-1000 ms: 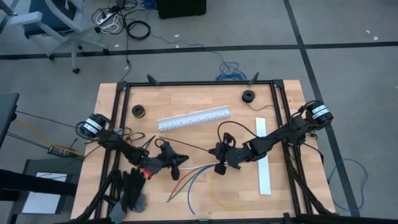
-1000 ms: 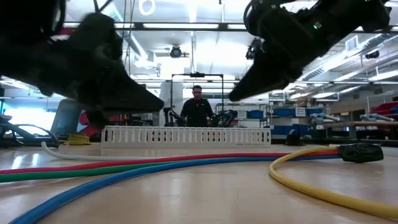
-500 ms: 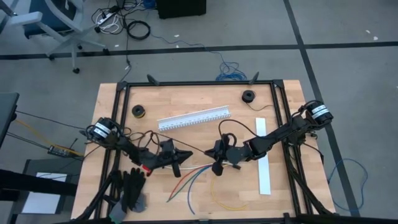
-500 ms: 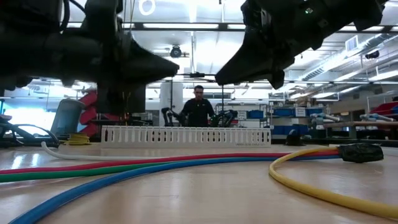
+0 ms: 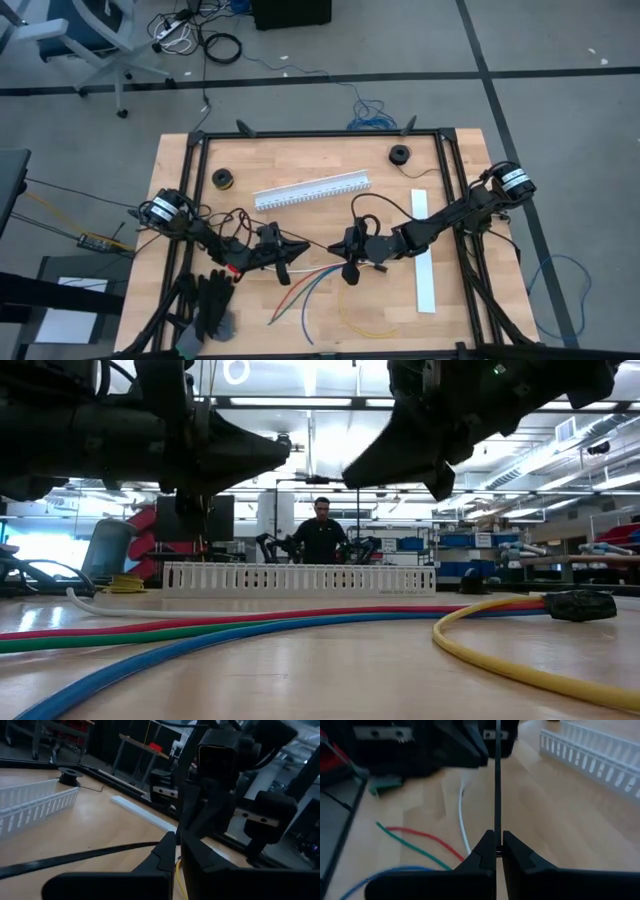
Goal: Ziptie cables
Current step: Insert zip tie on the cable wire
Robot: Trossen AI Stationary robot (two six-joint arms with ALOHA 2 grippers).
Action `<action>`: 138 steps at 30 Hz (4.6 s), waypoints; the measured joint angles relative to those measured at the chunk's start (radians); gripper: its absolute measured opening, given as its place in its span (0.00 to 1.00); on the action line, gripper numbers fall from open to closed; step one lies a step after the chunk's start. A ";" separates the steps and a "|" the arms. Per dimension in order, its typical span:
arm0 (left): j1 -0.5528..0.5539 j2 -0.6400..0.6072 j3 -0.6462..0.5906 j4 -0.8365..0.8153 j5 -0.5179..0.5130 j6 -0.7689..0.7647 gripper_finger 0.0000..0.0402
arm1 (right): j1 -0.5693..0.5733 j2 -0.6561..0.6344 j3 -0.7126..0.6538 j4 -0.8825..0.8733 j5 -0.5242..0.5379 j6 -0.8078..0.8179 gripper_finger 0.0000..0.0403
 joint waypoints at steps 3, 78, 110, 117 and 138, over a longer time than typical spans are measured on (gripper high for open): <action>-0.002 0.000 0.000 -0.037 0.028 0.001 0.01 | 0.000 0.000 0.000 -0.085 -0.001 0.016 0.00; -0.015 -0.065 0.140 0.038 0.083 0.187 0.00 | 0.014 0.002 0.000 0.366 -0.019 0.006 0.01; -0.016 -0.063 0.138 -0.131 0.253 0.398 0.00 | 0.105 0.001 0.000 0.393 0.119 -0.159 0.01; -0.012 -0.063 0.138 -0.149 0.184 0.451 0.00 | 0.106 0.001 0.000 0.365 0.096 -0.175 0.01; -0.010 -0.063 0.138 -0.112 0.176 0.471 0.10 | 0.124 0.000 -0.001 0.328 0.085 -0.167 0.01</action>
